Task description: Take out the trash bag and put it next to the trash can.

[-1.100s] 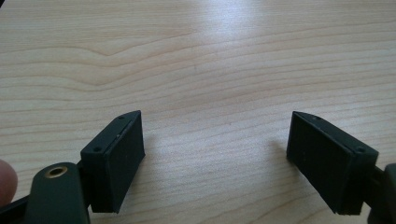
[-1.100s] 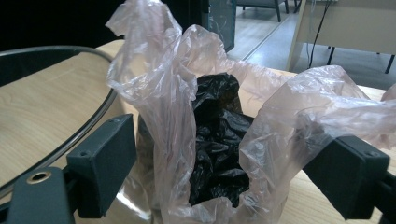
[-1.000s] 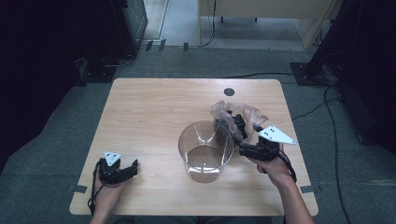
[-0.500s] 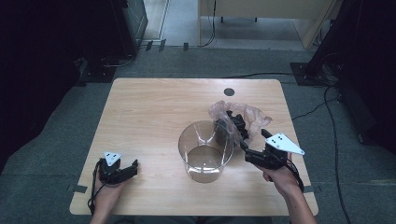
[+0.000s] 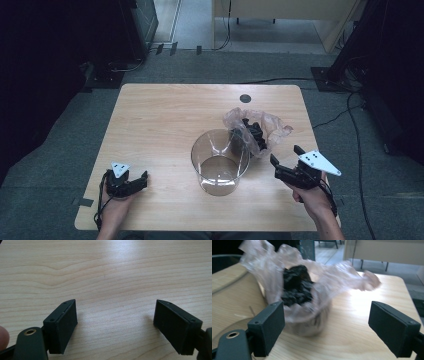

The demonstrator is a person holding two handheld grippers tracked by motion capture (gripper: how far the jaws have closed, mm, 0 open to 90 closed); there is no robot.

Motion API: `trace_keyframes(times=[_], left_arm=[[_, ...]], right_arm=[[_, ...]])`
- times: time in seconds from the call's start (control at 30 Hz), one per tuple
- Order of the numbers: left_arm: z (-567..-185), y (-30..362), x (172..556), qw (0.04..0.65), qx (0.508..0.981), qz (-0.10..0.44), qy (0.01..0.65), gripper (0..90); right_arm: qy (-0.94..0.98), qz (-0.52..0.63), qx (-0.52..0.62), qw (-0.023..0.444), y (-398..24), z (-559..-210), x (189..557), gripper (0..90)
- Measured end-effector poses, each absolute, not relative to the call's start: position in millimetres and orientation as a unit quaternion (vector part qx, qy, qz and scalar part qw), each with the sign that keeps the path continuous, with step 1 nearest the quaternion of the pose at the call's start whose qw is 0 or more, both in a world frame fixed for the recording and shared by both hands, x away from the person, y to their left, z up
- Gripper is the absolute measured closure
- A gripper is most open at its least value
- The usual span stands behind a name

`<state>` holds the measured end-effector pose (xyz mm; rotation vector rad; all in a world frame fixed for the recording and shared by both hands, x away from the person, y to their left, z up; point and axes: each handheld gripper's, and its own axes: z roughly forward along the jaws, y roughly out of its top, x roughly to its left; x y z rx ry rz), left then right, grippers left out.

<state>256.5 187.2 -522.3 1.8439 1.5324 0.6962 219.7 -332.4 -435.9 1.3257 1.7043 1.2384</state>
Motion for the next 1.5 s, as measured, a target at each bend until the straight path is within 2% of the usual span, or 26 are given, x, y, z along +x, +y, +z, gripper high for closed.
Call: trace_keyframes(times=[0.57,1.0,1.17,1.3,1.5], left_arm=[[-522.3,187.2,256.4,0.317,0.700,0.264,0.583,18.5],[-522.3,187.2,256.4,0.317,0.700,0.264,0.583,18.5],[-522.3,187.2,256.4,0.317,0.700,0.264,0.583,18.5],[-522.4,187.1,256.3,0.317,0.700,0.264,0.583,18.5],[-522.3,187.2,256.3,0.317,0.700,0.264,0.583,18.5]], right_arm=[[0.626,0.368,0.598,0.339,-377.1,-483.1,205.4,13.9],[0.626,0.258,0.662,0.322,-388.8,-523.7,204.3,13.9],[0.625,0.261,0.664,0.317,-388.6,-525.7,204.3,13.9],[0.617,0.282,0.674,0.292,-393.4,-527.5,204.7,13.9],[0.618,0.285,0.672,0.292,-393.2,-527.9,204.9,13.8]])
